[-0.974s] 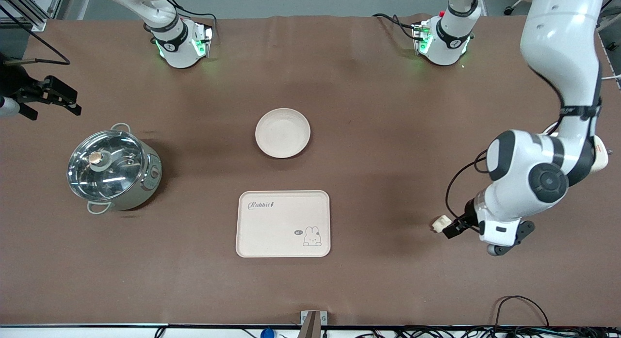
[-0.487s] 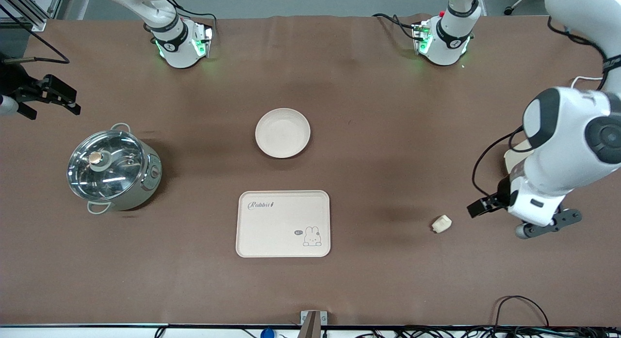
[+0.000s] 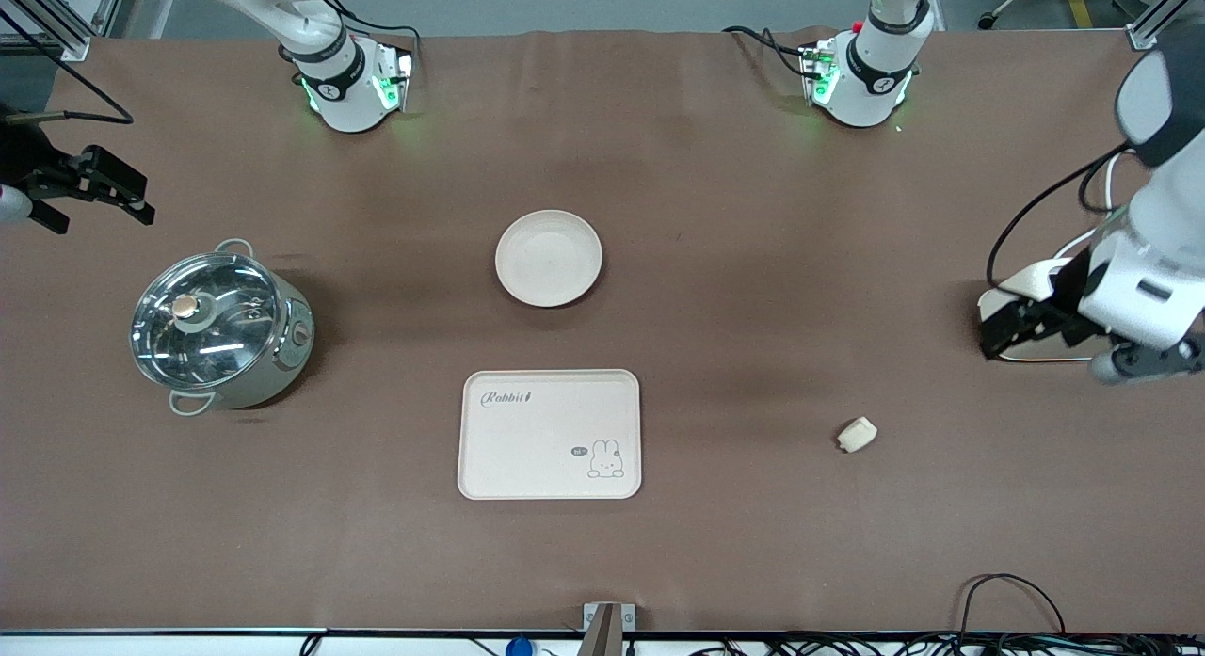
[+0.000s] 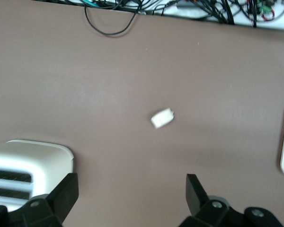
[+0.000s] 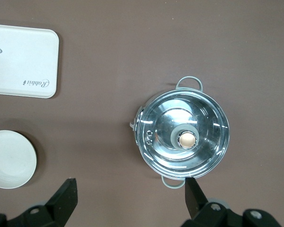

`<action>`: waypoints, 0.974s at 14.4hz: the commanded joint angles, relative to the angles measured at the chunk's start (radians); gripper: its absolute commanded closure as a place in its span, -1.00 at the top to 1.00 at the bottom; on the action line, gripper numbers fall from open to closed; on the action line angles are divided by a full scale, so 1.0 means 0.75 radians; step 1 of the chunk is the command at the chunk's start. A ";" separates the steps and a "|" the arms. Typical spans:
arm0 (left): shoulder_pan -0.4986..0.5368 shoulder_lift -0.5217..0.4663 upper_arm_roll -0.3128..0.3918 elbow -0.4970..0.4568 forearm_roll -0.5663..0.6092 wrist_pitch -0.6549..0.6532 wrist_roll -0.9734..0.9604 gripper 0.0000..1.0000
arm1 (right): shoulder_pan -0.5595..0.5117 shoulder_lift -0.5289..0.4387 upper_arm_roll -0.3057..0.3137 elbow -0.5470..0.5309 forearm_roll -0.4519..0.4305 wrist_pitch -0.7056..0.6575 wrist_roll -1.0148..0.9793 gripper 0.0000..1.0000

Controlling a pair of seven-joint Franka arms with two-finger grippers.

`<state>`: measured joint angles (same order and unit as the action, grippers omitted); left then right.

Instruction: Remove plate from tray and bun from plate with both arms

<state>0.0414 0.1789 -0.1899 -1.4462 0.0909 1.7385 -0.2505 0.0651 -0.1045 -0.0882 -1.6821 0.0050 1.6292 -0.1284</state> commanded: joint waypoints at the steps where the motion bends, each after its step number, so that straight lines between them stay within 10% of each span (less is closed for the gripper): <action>1: 0.030 -0.126 0.002 -0.041 -0.011 -0.145 0.151 1.00 | 0.011 -0.024 -0.003 -0.015 -0.023 0.006 0.024 1.00; 14: 0.053 -0.380 0.016 -0.252 -0.109 -0.258 0.336 1.00 | 0.005 -0.014 -0.007 -0.009 -0.021 0.024 0.022 1.00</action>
<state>0.0831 -0.0805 -0.1838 -1.6031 0.0128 1.5453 -0.0204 0.0649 -0.1043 -0.0952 -1.6828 0.0050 1.6396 -0.1267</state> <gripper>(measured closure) 0.000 0.000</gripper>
